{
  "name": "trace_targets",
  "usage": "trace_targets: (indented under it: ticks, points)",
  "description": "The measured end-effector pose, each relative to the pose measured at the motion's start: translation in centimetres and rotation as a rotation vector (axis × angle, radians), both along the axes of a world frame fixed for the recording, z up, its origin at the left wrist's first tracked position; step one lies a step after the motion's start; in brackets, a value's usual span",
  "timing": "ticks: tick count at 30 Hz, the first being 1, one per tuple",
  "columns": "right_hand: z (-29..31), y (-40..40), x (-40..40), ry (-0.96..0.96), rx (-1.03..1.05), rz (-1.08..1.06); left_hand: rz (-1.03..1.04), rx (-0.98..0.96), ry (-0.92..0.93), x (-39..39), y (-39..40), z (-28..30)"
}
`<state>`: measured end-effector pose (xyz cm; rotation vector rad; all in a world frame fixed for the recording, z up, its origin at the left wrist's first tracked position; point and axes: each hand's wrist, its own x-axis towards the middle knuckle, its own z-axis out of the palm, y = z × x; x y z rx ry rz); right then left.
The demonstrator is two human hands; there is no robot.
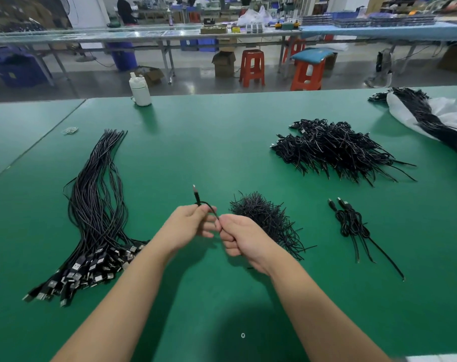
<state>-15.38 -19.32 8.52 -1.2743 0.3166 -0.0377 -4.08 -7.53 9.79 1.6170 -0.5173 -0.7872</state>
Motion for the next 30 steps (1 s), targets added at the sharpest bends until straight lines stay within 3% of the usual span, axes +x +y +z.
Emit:
trace_targets:
  ticks: [3,11,17,20,25,28,30]
  points:
    - [0.0,0.9,-0.4,-0.029,-0.079,0.014,0.002,-0.196,0.125,0.3,0.1,-0.7]
    - [-0.5,0.0,-1.6,-0.084,0.044,-0.028,-0.121,-0.226,0.166,0.7,0.5,-1.0]
    - [-1.4,0.9,-0.9,0.023,-0.356,0.036,0.064,-0.442,0.431,-1.3,-1.7,-0.4]
    - [-2.3,1.1,-0.7,0.066,-0.538,-0.063,0.115,-0.443,0.431,-1.7,-2.4,0.2]
    - [-2.1,0.8,-0.9,-0.001,-0.403,-0.110,0.179,-0.425,0.448,-2.1,-2.7,0.2]
    - [-1.7,0.7,-1.0,-0.092,-0.114,-0.098,0.109,-0.444,0.512,-2.2,-2.4,0.1]
    - [-1.5,1.0,-1.1,-0.119,-0.071,-0.136,0.032,-0.422,0.539,-2.5,-2.3,0.1]
